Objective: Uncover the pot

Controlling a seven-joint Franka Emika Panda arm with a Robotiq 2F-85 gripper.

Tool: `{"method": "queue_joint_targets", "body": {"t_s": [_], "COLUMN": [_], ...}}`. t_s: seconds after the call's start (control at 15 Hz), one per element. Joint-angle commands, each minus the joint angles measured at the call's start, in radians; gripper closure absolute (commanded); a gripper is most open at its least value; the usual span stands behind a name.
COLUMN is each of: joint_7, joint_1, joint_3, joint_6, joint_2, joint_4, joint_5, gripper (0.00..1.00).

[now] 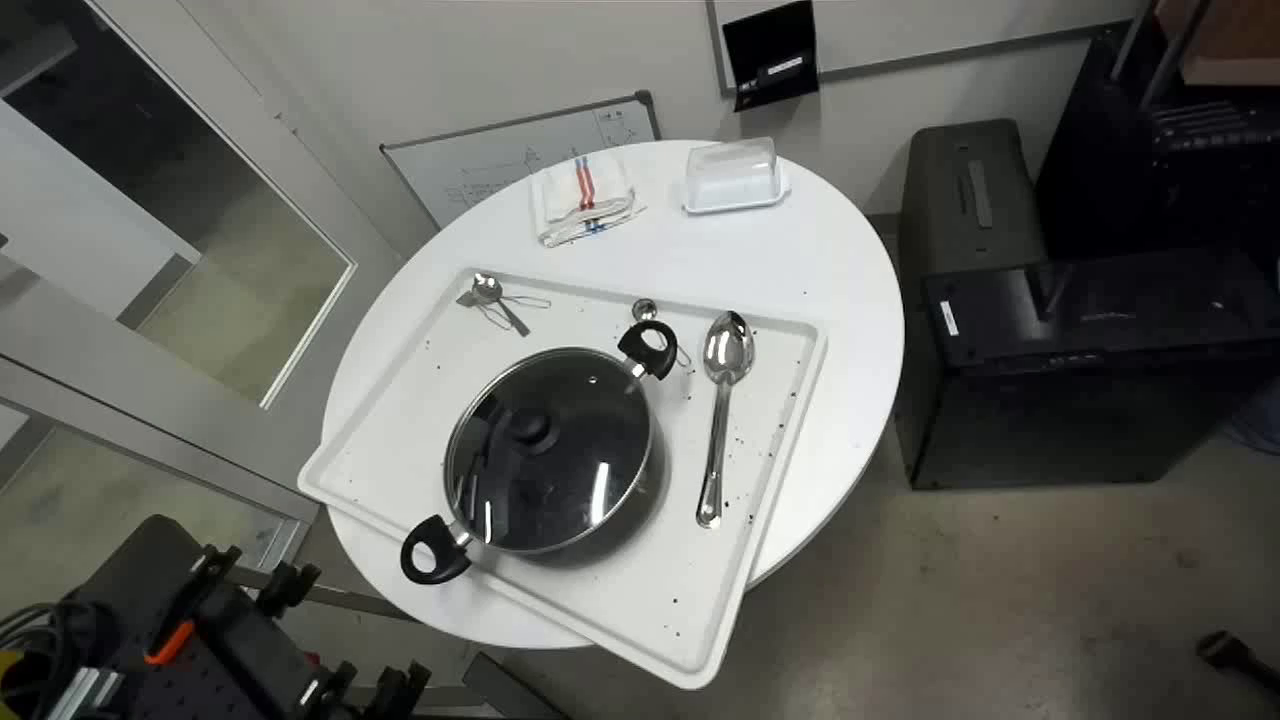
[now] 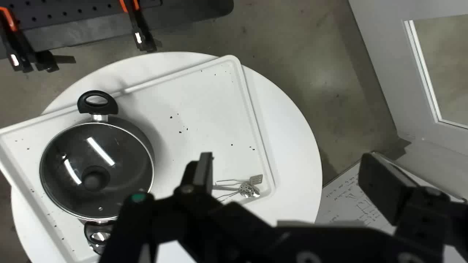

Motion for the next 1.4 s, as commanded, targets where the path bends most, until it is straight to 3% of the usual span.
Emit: {"method": "queue_joint_targets", "body": {"t_s": [0.0,0.6,0.93,1.33], "joint_7": [-0.008,-0.008,-0.029,-0.037], "joint_1": [-0.016,-0.016,-0.051,-0.141], "joint_3": [0.011,0.011,0.005,-0.02], "joint_6": [-0.006,-0.005,0.03,0.203], "joint_2": [-0.001,-0.001,0.008,0.081], "joint_4": [0.003,0.003,-0.042,-0.168], "joint_5": [0.008,0.008,-0.038,-0.157], "gripper": [0.0,0.0,0.0,0.0]}}
